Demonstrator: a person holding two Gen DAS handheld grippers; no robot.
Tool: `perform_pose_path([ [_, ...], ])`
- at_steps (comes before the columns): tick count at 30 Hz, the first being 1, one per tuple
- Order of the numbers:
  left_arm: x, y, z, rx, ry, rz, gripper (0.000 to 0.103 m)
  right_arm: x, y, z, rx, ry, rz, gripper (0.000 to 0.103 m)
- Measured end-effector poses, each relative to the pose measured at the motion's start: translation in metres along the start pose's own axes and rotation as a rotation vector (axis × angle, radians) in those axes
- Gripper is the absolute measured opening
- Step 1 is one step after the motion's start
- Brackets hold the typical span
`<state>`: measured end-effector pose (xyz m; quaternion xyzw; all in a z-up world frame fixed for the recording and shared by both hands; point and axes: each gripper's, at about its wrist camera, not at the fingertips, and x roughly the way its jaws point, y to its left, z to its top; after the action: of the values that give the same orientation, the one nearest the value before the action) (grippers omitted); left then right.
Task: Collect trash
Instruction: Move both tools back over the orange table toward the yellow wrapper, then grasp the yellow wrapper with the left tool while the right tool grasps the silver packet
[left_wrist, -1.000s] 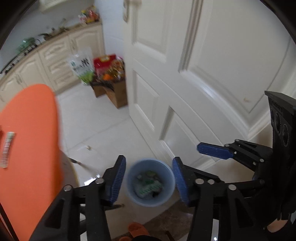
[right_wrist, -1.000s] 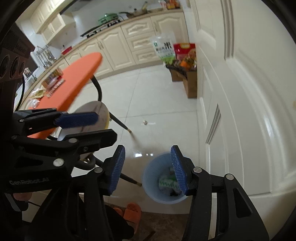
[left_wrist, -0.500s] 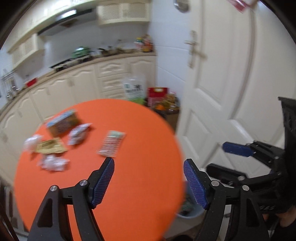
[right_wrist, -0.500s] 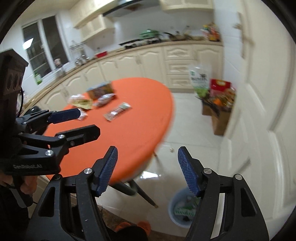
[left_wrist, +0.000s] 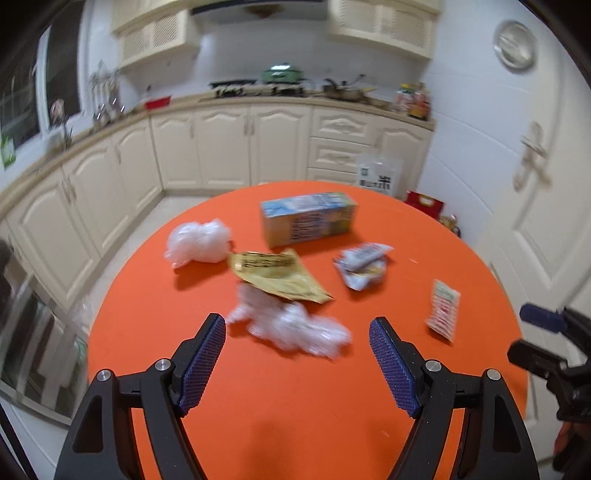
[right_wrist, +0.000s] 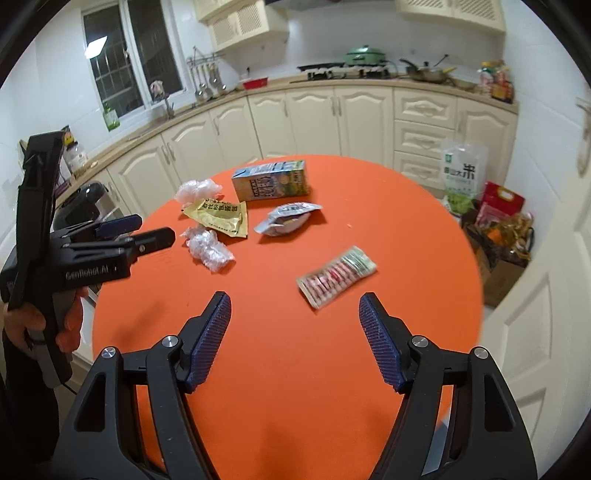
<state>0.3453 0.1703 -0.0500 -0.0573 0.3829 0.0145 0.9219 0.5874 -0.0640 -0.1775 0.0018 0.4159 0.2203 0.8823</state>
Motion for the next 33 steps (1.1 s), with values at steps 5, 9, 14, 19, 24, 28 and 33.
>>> perform_pose_path([
  [5,0.042,0.018,0.024,-0.027,0.048,0.024,0.076,0.043,-0.004,0.023,-0.011,0.036,0.027,0.069],
  [9,0.077,0.022,0.045,-0.018,0.092,0.02,0.073,0.072,-0.007,0.035,-0.01,0.056,0.042,0.069],
  [14,0.109,0.029,0.06,-0.026,0.119,0.01,0.057,0.1,-0.007,0.047,-0.014,0.078,0.043,0.069],
  [19,0.121,0.032,0.063,-0.007,0.096,0.016,0.026,0.126,-0.01,0.056,-0.003,0.1,0.048,0.069],
  [24,0.106,0.041,0.061,0.007,0.028,-0.012,0.011,0.144,-0.014,0.067,0.02,0.112,0.03,0.07],
  [28,0.092,0.045,0.056,0.021,-0.001,-0.029,0.007,0.158,-0.015,0.074,0.049,0.119,0.037,0.076],
  [33,0.08,0.042,0.045,0.057,-0.019,-0.057,0.006,0.179,-0.01,0.081,0.052,0.143,0.021,0.076],
])
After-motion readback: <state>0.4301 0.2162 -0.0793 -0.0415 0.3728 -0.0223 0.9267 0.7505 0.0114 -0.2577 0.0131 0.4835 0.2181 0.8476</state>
